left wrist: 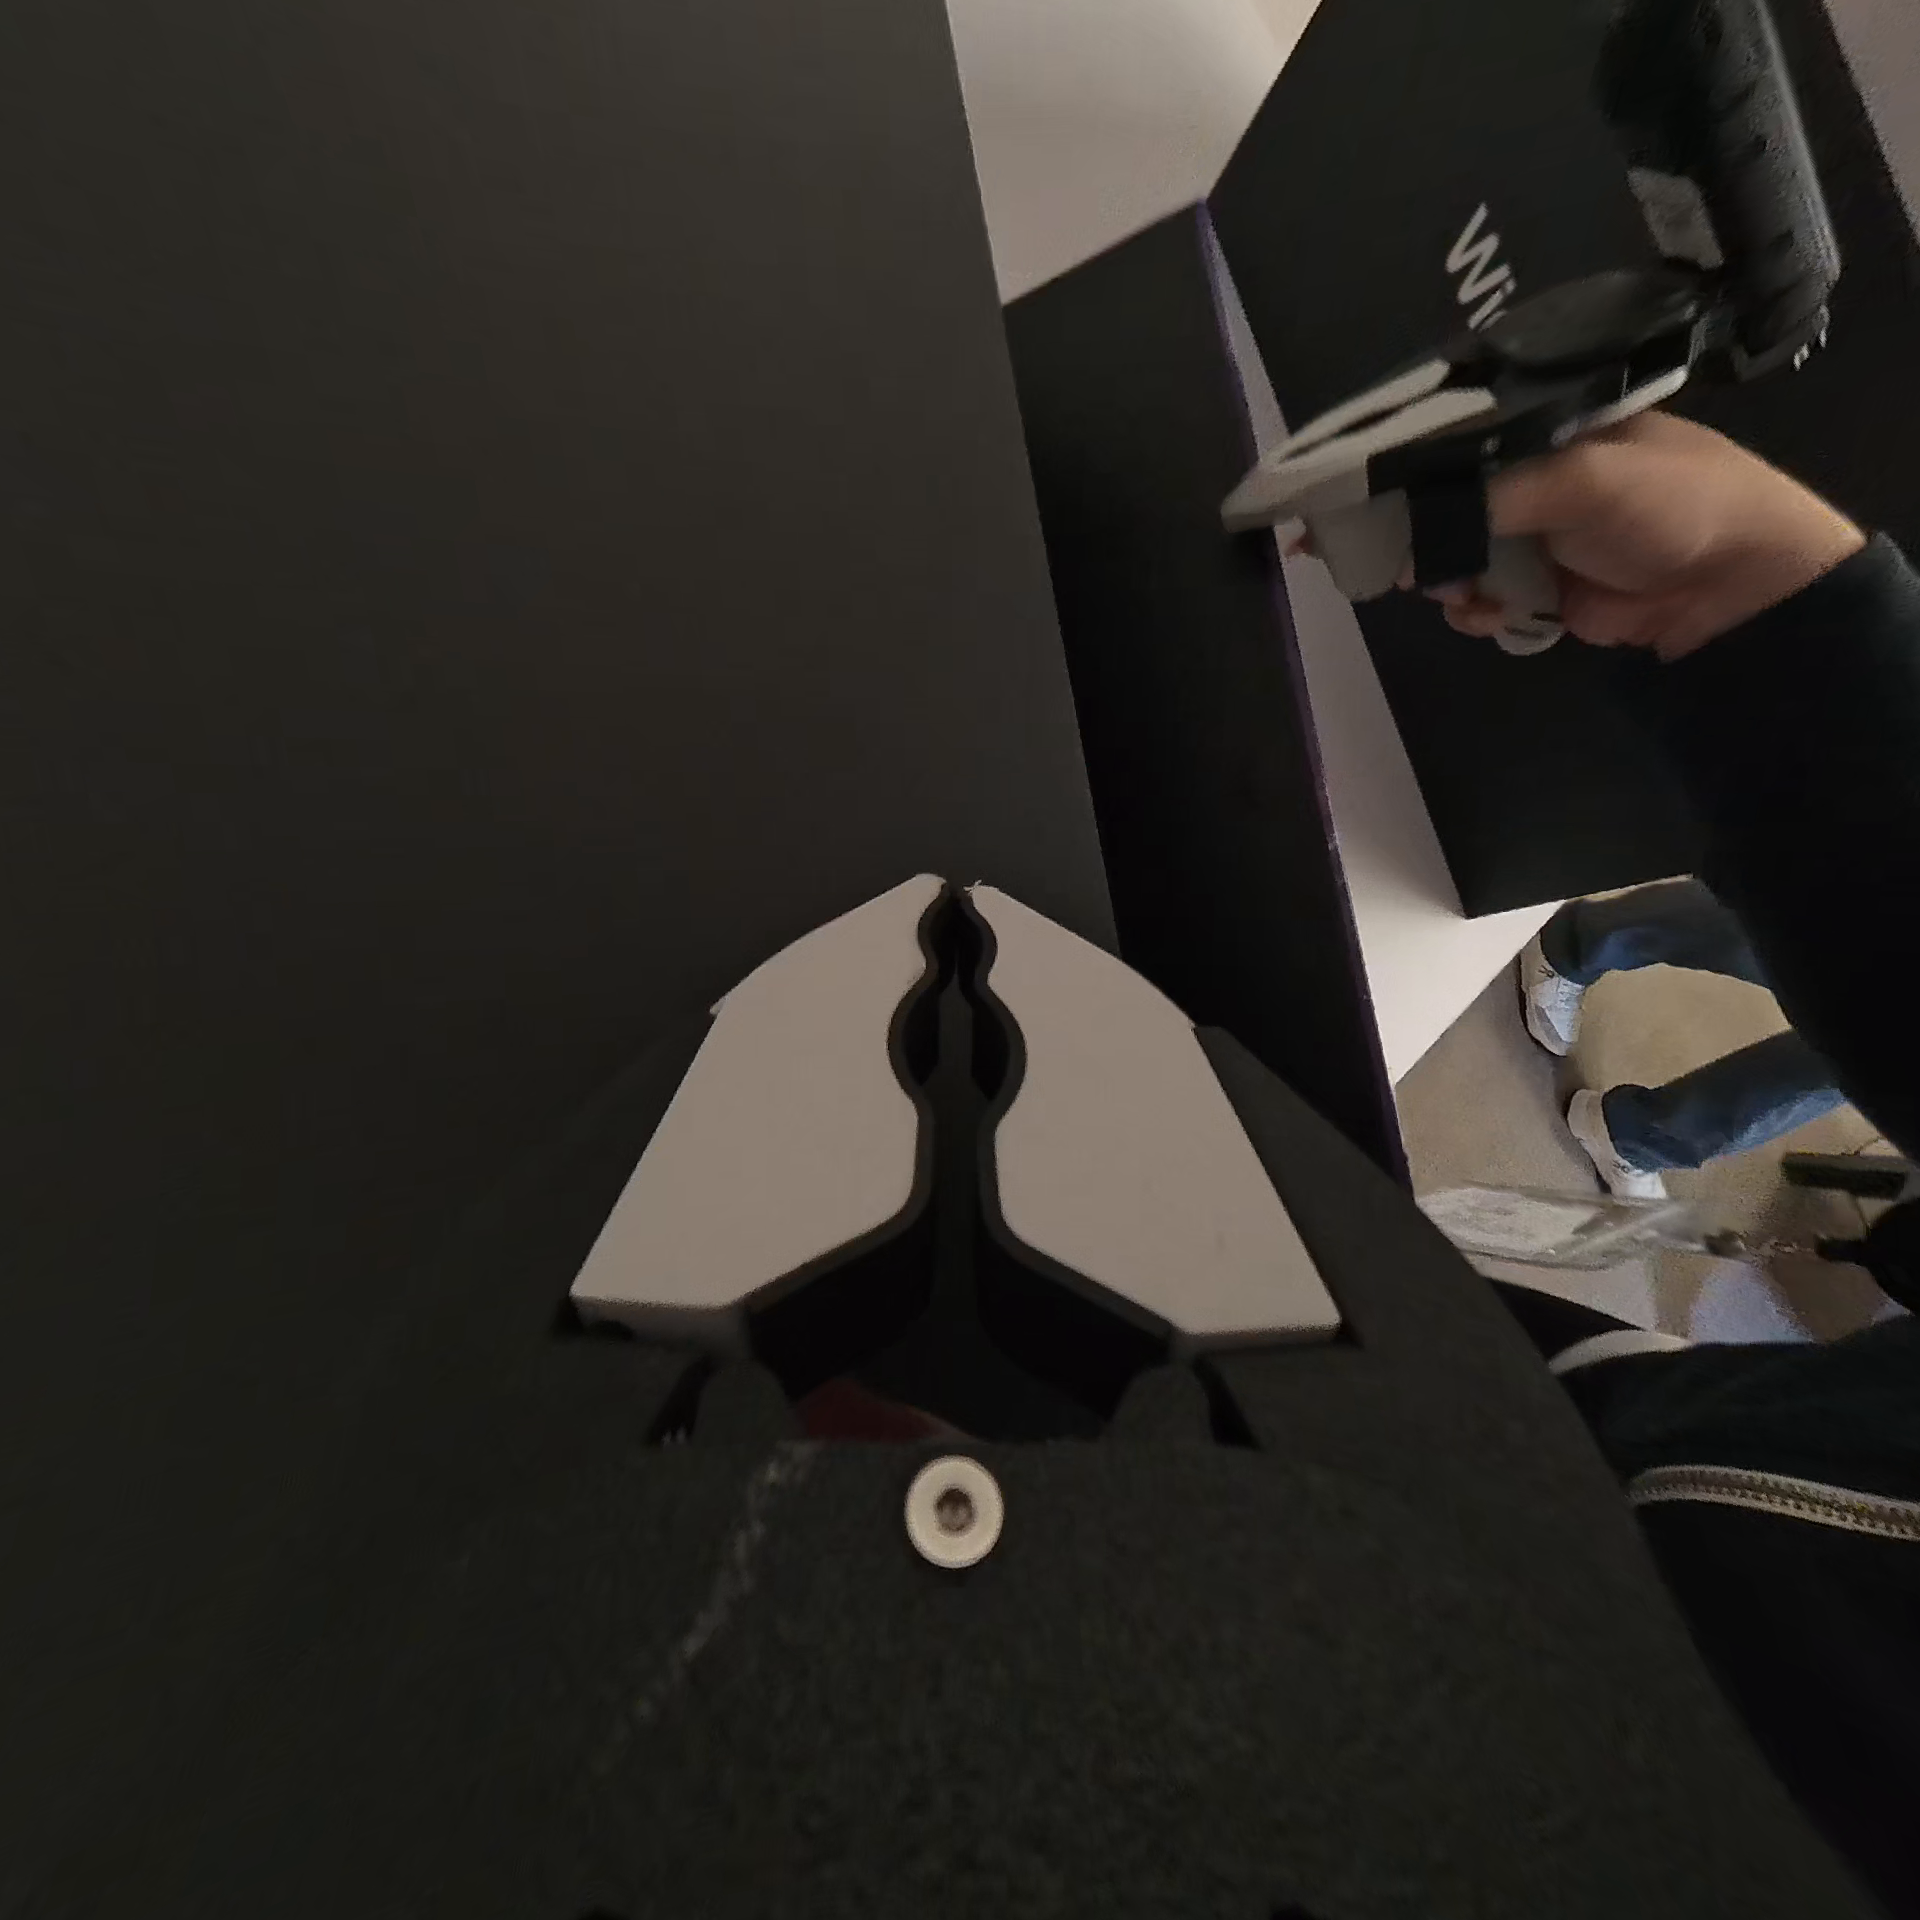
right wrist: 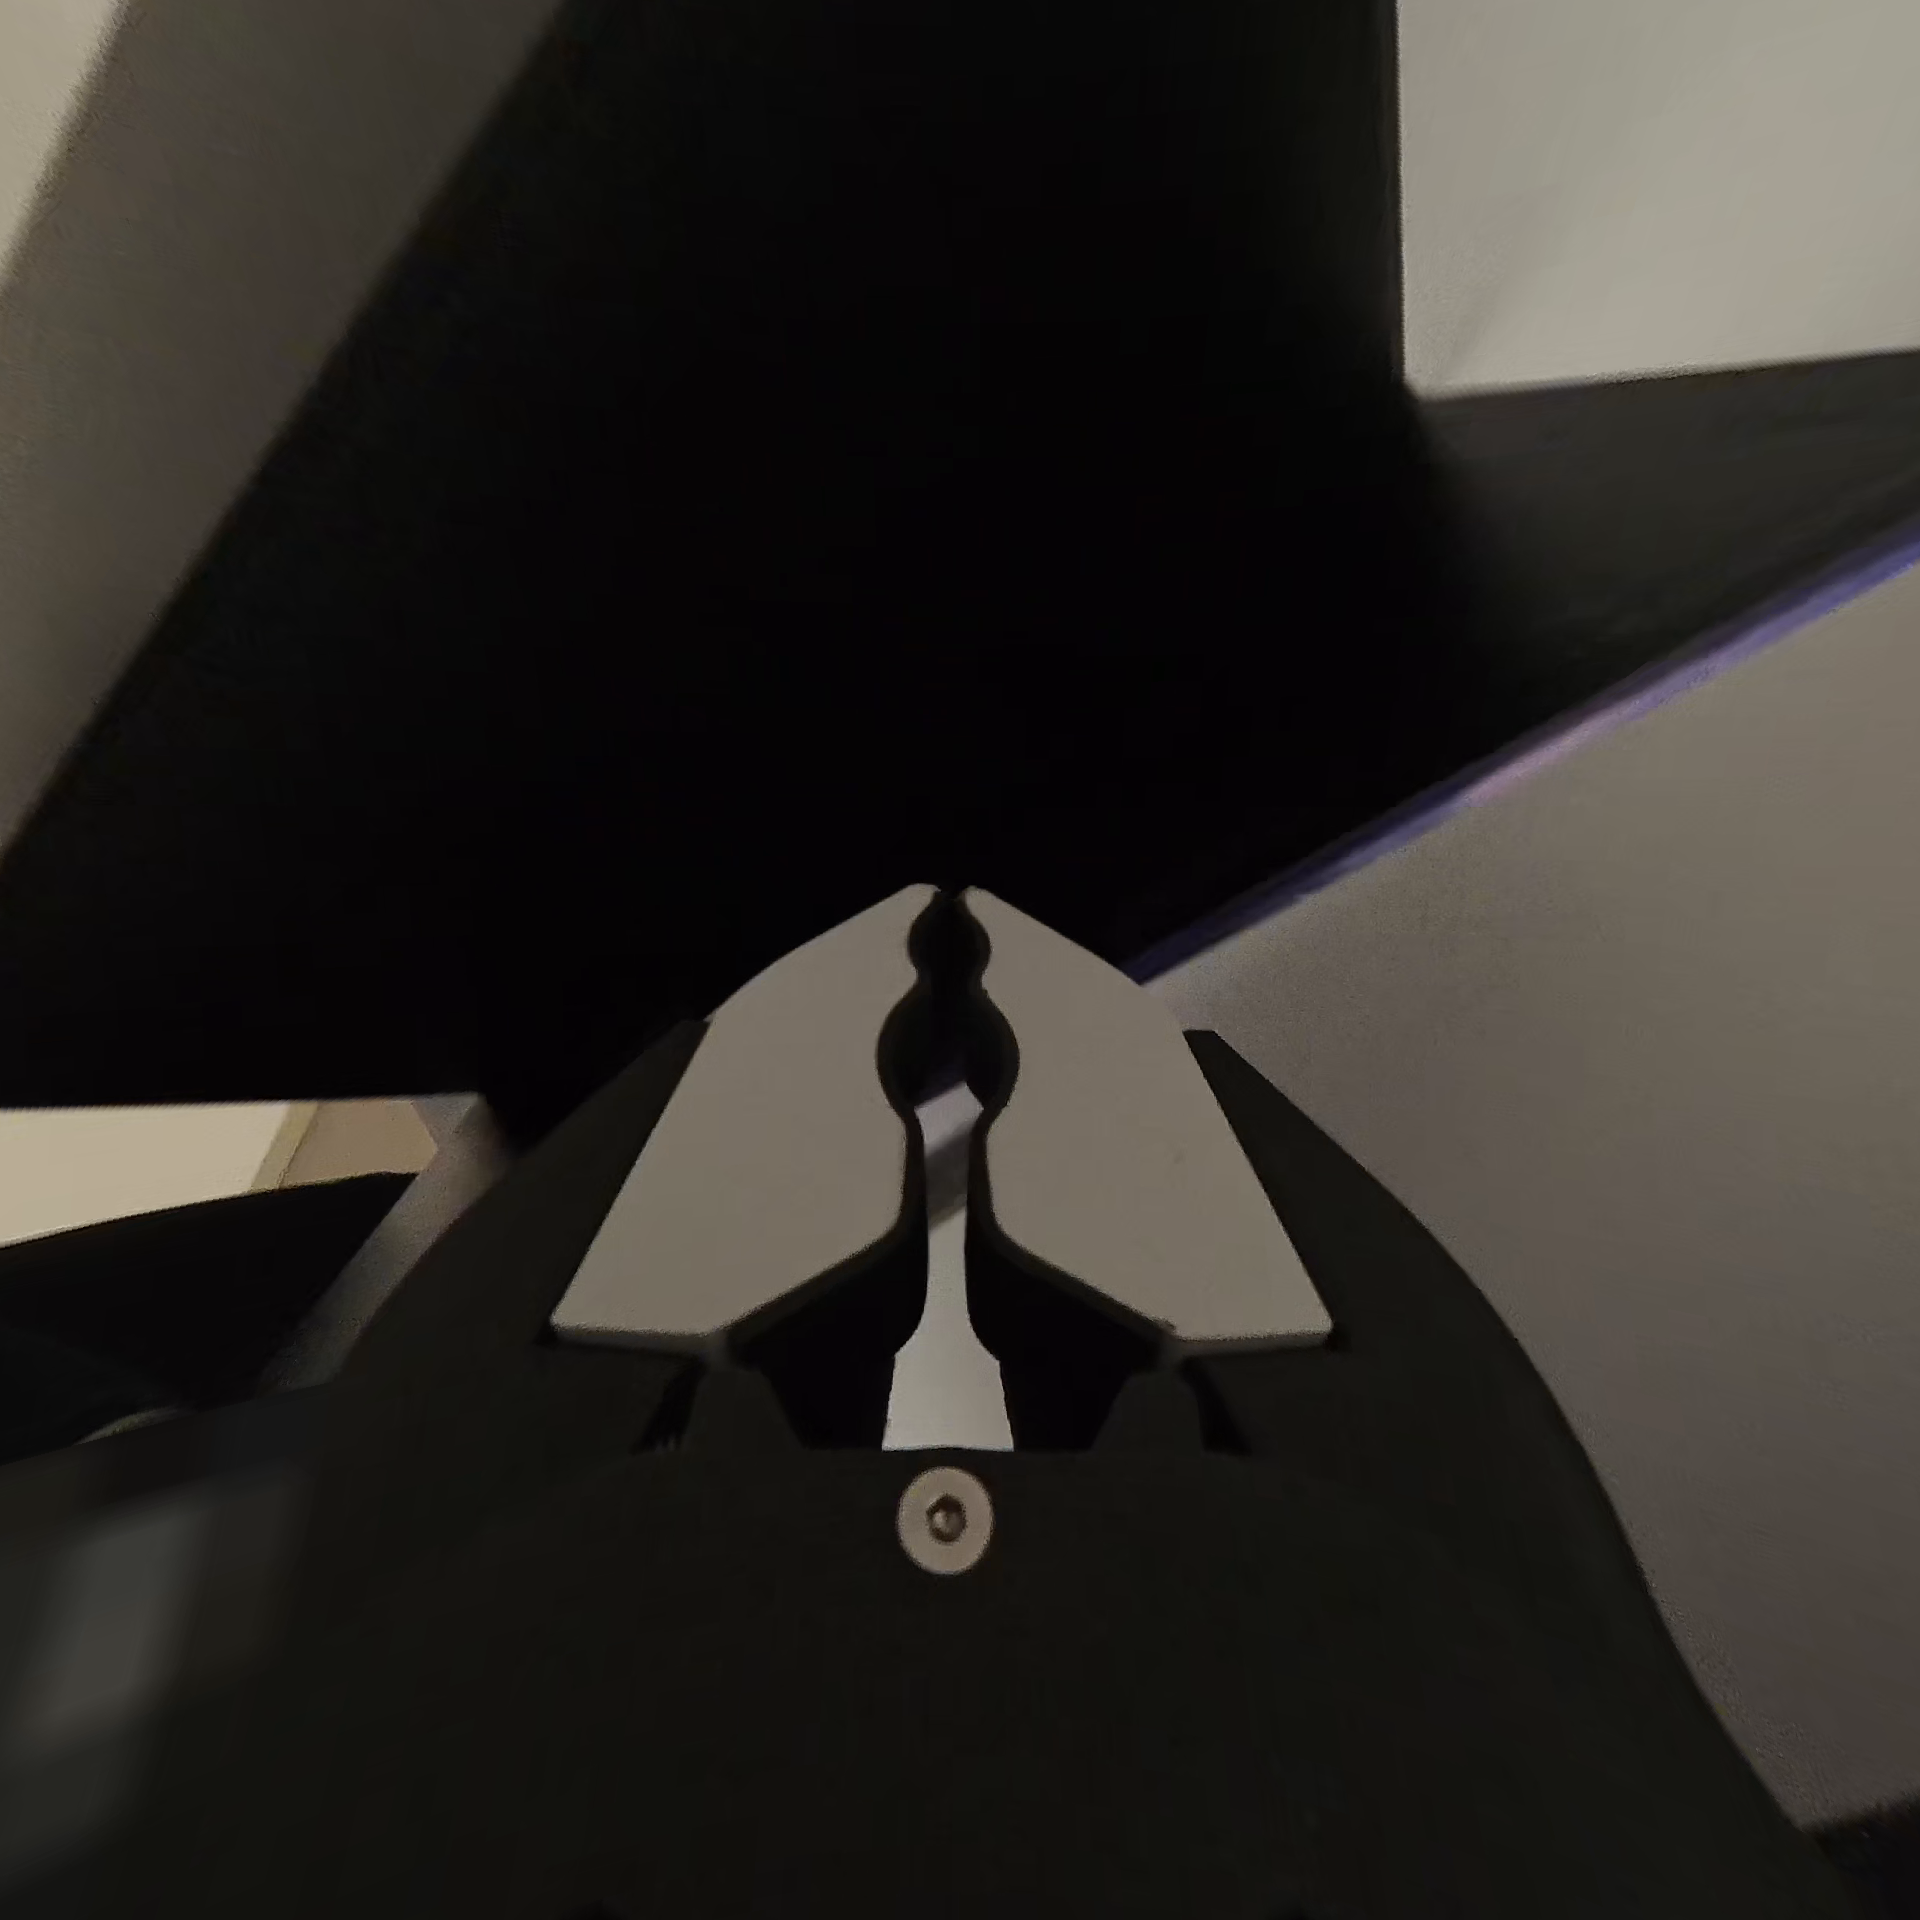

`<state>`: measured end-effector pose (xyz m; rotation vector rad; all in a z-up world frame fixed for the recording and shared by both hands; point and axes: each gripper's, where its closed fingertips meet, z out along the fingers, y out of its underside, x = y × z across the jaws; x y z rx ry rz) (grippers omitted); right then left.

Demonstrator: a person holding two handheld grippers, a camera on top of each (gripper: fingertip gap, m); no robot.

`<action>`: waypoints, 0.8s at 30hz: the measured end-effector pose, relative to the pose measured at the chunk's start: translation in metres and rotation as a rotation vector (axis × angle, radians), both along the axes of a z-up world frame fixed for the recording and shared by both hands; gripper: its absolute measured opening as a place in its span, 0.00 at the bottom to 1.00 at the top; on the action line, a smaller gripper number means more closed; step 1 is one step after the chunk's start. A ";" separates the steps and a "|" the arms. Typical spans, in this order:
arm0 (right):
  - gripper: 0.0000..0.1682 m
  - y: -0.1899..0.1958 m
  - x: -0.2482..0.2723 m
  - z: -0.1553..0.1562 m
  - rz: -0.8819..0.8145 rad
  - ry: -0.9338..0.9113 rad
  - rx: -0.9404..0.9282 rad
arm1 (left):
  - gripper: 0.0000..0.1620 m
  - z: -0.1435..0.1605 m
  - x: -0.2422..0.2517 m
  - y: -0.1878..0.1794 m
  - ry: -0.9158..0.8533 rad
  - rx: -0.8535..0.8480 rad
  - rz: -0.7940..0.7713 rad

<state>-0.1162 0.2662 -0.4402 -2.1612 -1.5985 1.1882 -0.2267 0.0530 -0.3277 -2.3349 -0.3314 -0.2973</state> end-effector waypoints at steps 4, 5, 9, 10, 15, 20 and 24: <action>0.00 -0.026 0.019 0.010 -0.055 0.080 -0.045 | 0.00 -0.002 -0.024 -0.003 0.060 -0.022 0.027; 0.00 -0.044 0.019 0.021 -0.035 0.135 -0.121 | 0.00 -0.003 -0.035 -0.008 0.087 -0.034 0.052; 0.00 -0.121 0.009 0.072 0.057 0.381 -0.423 | 0.00 0.007 -0.074 -0.029 0.133 -0.038 0.167; 0.00 -0.137 0.005 0.083 0.065 0.433 -0.463 | 0.00 0.010 -0.084 -0.036 0.146 -0.035 0.202; 0.09 -0.181 -0.019 0.108 0.015 0.568 -0.658 | 0.00 0.023 -0.119 -0.073 0.157 -0.018 0.319; 0.04 -0.195 -0.042 0.085 -0.137 0.466 -0.815 | 0.00 0.008 -0.146 -0.106 0.175 -0.124 0.358; 0.08 -0.211 -0.048 0.067 -0.134 0.384 -0.748 | 0.00 -0.014 -0.156 -0.122 0.054 -0.203 0.340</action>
